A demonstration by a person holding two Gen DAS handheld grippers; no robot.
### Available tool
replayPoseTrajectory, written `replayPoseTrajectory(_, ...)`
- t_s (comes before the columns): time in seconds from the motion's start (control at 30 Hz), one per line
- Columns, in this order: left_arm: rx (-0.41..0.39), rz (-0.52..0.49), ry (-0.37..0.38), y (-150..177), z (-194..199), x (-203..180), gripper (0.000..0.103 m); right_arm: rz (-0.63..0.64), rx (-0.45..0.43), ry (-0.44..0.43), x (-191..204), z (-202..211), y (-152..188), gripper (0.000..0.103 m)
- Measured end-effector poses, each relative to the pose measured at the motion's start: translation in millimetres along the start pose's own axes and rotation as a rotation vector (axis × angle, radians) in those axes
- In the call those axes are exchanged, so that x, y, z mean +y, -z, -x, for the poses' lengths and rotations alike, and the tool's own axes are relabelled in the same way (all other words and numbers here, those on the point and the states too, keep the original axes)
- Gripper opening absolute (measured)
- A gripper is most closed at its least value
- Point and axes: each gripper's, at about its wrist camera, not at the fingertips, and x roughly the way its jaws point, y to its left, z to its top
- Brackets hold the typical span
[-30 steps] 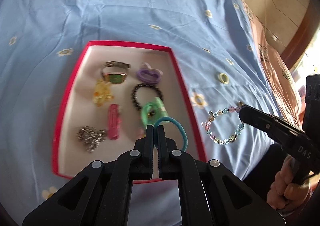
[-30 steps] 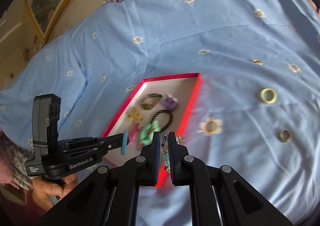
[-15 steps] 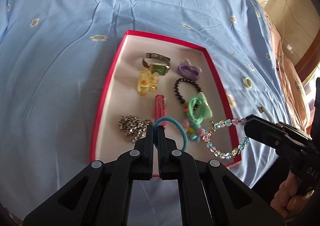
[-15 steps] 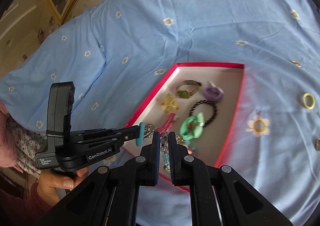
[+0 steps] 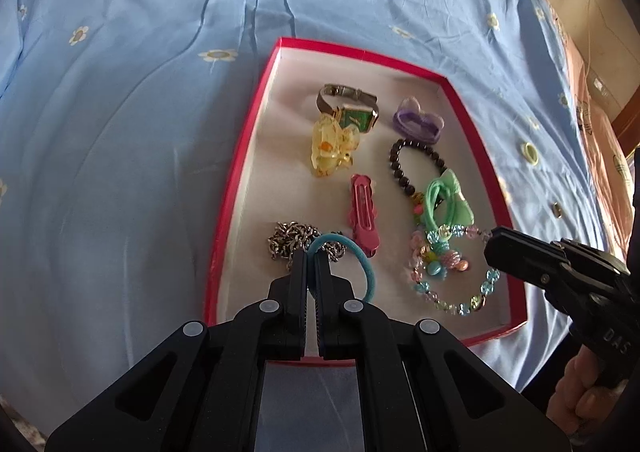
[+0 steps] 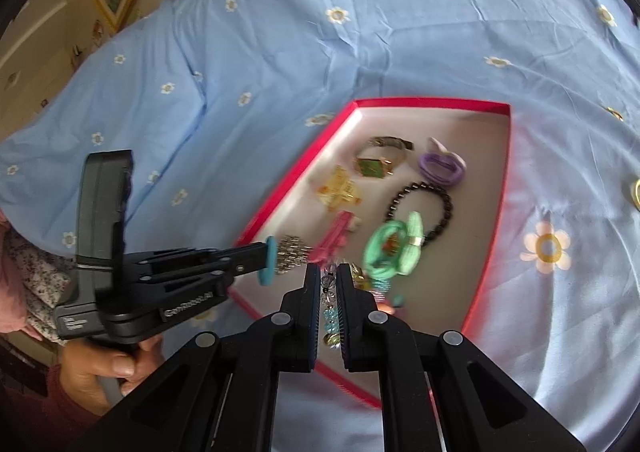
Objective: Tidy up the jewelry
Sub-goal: 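Carry the blue hair tie and beaded bracelet into the red box and release both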
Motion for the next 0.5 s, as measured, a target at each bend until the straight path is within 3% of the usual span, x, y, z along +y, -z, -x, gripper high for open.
replayPoseTrajectory(0.5, -0.004, -0.082, -0.107, -1, -9, -18, 0.004, -0.033, 0.03, 0.068, -25, -14, 8, 0.008)
